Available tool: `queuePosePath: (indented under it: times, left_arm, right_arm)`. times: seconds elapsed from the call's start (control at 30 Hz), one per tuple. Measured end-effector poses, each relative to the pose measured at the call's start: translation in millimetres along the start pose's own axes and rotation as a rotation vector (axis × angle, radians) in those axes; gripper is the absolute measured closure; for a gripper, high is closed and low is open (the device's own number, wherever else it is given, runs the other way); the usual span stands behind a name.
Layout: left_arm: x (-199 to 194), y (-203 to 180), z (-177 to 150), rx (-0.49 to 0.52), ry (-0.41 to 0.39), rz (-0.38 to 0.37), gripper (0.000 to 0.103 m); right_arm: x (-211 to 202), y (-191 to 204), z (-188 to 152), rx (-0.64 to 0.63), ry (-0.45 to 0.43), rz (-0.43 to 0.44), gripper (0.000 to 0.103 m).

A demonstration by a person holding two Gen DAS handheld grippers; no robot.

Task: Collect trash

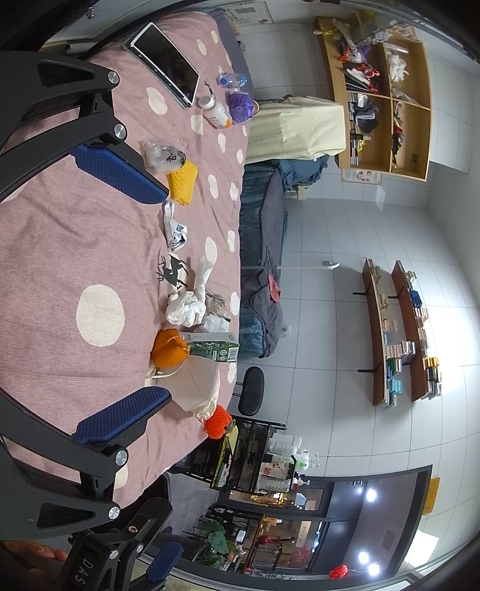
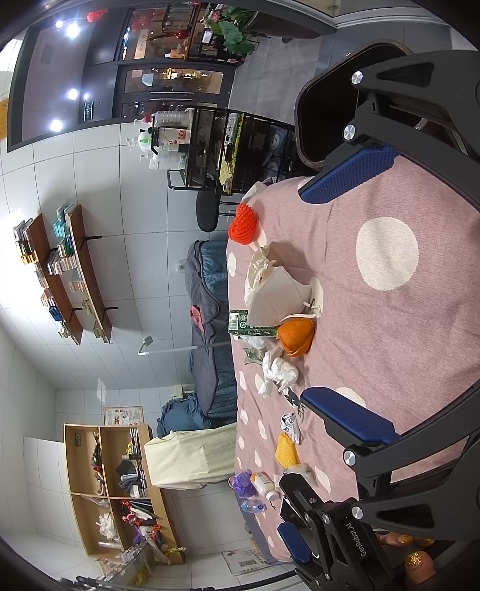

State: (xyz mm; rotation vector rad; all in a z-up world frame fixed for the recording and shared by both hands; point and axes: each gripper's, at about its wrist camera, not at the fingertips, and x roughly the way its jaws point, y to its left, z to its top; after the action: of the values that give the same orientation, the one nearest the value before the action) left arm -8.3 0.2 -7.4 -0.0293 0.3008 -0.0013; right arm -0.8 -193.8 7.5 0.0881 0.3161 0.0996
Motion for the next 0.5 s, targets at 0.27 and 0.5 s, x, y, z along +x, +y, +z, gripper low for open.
queuePosePath:
  times: [0.27,0.5]
  left_arm:
    - [0.6,0.3,-0.6,0.000,0.002,0.001,0.006]
    - [0.7,0.6,-3.7,-0.002,0.008,0.000,0.006]
  right_arm:
    - [0.4,-0.1,-0.3,0.000,0.001,-0.001,0.005]
    - [1.3,-0.1,-1.0,0.002,0.005,0.001,0.005]
